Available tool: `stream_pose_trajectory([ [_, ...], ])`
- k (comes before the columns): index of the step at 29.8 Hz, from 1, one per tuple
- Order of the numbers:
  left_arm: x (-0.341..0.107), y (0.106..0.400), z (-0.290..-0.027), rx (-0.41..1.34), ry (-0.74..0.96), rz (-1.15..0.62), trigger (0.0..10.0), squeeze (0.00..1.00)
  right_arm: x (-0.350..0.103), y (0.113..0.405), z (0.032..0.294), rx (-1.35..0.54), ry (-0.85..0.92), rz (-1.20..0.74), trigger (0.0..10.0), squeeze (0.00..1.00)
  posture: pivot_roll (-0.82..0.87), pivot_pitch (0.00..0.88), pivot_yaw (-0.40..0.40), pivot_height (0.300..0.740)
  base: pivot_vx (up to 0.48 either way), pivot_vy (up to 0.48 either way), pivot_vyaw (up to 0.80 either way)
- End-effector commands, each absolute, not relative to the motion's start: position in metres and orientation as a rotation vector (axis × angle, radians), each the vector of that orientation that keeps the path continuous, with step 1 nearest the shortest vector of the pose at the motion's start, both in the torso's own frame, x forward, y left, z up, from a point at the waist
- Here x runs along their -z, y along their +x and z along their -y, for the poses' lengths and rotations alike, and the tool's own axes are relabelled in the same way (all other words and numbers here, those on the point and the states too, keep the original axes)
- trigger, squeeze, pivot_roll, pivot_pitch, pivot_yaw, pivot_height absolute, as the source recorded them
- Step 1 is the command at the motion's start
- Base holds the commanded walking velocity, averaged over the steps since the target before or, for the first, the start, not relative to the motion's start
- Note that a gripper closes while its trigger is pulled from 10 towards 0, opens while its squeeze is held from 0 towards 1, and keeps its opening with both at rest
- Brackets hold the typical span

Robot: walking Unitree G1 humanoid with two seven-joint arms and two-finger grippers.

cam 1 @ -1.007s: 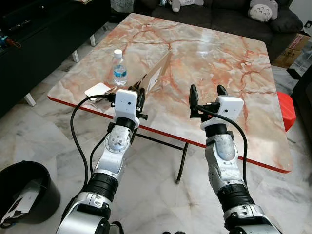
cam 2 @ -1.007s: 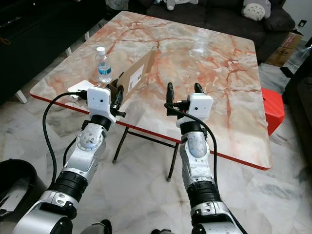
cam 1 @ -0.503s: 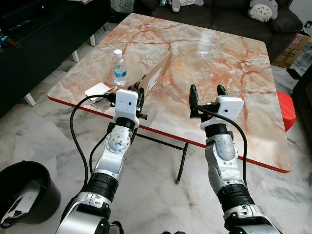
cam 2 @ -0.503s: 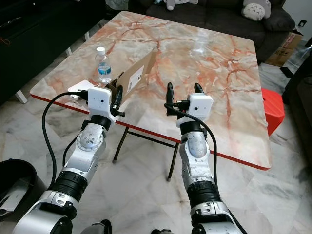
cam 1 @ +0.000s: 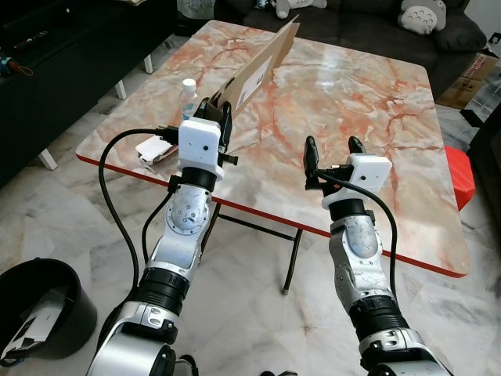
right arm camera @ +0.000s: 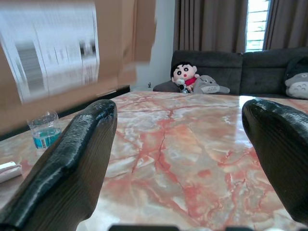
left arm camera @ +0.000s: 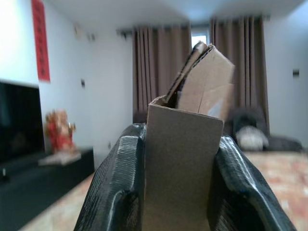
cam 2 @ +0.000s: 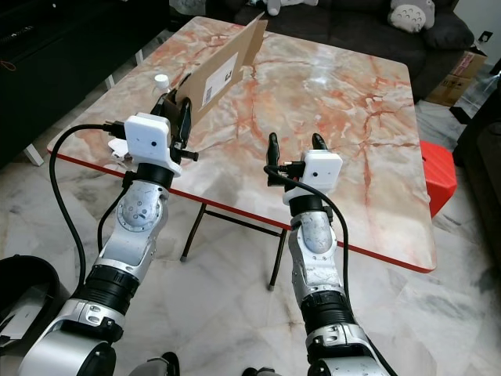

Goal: Picking trash to rubbish bin

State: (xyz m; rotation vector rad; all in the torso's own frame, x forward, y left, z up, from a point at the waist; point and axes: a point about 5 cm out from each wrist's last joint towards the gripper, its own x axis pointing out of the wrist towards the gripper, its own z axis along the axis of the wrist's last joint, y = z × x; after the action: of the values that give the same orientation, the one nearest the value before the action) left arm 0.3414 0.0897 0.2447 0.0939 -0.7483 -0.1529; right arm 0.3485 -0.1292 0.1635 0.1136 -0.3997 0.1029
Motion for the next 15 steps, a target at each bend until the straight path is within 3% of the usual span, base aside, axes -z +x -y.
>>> stream_pose_trajectory([
  [1,-0.273,0.334,-0.084,0.154,0.110,0.884,10.0,0.00,-0.165,0.346,0.135,-0.080,0.127,0.416,10.0,0.00,0.10,0.122,-0.129,0.740,0.000,0.000,0.00],
  [15,-0.284,0.329,-0.083,0.146,0.145,0.950,10.0,0.00,-0.166,0.346,0.135,-0.079,0.133,0.428,10.0,0.00,0.10,0.122,-0.128,0.740,0.000,0.000,0.00],
])
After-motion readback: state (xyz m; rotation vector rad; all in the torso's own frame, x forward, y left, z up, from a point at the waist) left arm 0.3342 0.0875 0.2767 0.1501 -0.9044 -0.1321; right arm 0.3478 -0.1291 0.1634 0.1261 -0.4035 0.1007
